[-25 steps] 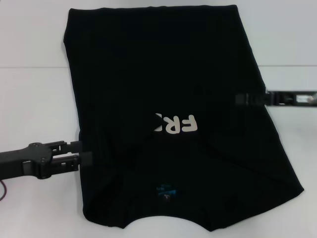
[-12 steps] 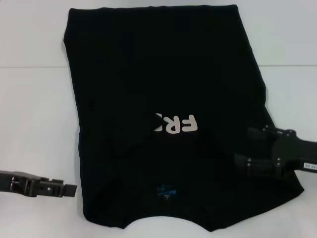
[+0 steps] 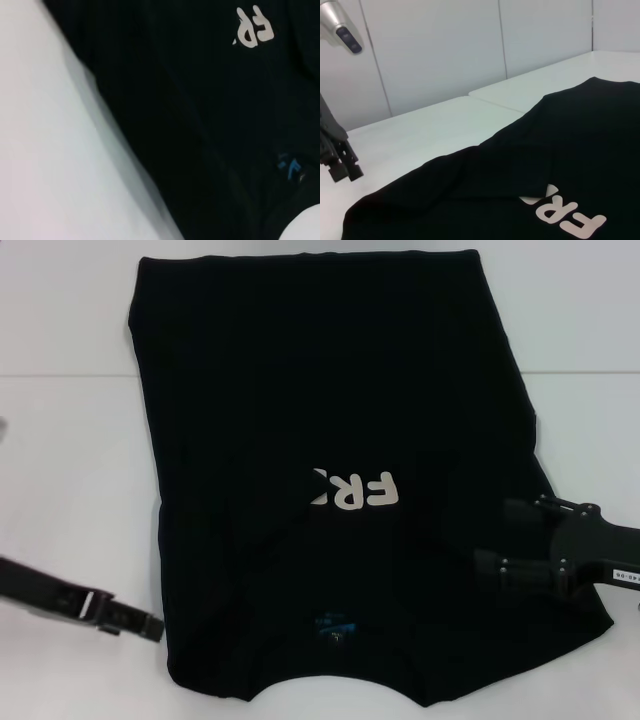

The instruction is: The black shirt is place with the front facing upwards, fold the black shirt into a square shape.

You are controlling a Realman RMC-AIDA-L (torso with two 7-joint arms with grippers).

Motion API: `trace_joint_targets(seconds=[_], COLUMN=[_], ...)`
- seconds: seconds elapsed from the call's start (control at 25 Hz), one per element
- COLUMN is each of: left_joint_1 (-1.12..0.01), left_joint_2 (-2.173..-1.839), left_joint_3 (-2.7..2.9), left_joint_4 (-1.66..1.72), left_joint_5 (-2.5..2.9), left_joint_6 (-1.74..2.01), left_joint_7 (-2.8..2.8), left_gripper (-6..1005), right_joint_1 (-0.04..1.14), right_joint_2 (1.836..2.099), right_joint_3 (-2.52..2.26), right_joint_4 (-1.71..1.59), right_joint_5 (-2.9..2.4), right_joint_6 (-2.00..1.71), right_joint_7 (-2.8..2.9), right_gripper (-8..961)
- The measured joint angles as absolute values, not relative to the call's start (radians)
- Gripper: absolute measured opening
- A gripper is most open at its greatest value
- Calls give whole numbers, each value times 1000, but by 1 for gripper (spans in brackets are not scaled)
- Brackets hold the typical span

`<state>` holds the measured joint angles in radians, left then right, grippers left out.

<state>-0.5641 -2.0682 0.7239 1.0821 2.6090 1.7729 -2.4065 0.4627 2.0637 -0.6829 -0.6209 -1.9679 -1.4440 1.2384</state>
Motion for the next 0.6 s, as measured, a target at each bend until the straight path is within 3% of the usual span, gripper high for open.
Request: trace_joint_targets(seconds=[0.6], left_joint_1=[-606], left_joint_2=[-2165], left_joint_3=[1054], left_joint_4=[1321], left_joint_5=[2769], left_joint_6=[1783], left_joint_7=[-2664], left_gripper=[709], right_joint_1=[462], right_joint_2=[2063], right_joint_3=[-670], right_joint_4=[-621], right_joint_5=[-1968], right_joint_6=[-1409], right_joint_7=[1240], right_gripper=[944])
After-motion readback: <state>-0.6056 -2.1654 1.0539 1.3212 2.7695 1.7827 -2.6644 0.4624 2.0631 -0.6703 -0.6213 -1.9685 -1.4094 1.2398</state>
